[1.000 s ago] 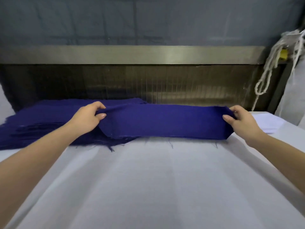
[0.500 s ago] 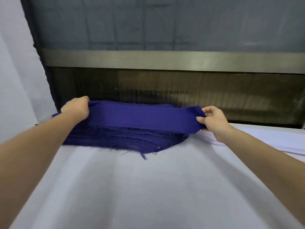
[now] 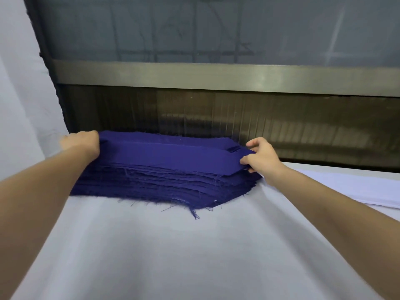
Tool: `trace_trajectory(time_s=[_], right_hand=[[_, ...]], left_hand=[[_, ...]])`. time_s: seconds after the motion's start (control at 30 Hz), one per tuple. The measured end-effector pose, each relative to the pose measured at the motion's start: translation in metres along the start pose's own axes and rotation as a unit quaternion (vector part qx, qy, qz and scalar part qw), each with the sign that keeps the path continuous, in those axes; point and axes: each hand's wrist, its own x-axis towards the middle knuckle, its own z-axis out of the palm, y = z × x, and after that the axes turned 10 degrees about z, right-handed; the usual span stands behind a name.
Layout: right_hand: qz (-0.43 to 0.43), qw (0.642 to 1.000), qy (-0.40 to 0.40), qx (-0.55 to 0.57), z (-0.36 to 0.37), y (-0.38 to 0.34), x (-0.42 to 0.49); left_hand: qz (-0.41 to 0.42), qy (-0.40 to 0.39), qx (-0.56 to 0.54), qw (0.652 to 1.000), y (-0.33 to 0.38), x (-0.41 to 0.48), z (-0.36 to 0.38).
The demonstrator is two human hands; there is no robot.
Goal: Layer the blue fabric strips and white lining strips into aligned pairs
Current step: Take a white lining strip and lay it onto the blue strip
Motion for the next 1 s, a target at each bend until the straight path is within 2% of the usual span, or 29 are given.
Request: trace_trajectory(time_s=[0.17, 0.27, 0.37, 0.47, 0.6, 0.73, 0.87, 1.0], right_hand=[[-0.032, 0.999, -0.003, -0.044, 0.006, -0.001, 0.005], [-0.068, 0.982, 0.029, -0.173, 0.006, -0.002, 0.006], [-0.113, 0.946, 0.073, -0.296, 0.005, -0.005, 0.010], [-0.174, 0.904, 0.081, -0.382, 0.006, -0.010, 0.022], [-0.215, 0.825, 0.029, -0.522, 0.012, -0.023, 0.040], [-0.259, 0.762, -0.017, -0.594, 0.022, -0.040, 0.053], [-0.274, 0.764, -0.059, -0.581, 0.024, -0.052, 0.059], [-0.297, 0.753, -0.049, -0.585, 0.022, -0.056, 0.064]], left_hand=[[-0.012, 0.000, 0.030, 0.999, -0.007, 0.005, 0.000], [-0.005, 0.009, 0.043, 0.999, -0.005, 0.005, 0.001], [0.005, 0.033, 0.065, 0.997, 0.002, 0.005, -0.001], [0.029, 0.057, 0.056, 0.996, 0.015, 0.006, -0.003], [0.084, 0.075, 0.066, 0.991, 0.044, 0.006, -0.007], [0.136, 0.086, 0.054, 0.986, 0.072, 0.010, -0.011], [0.177, 0.082, 0.004, 0.981, 0.099, 0.013, -0.013], [0.223, 0.092, -0.079, 0.967, 0.124, 0.018, -0.010]])
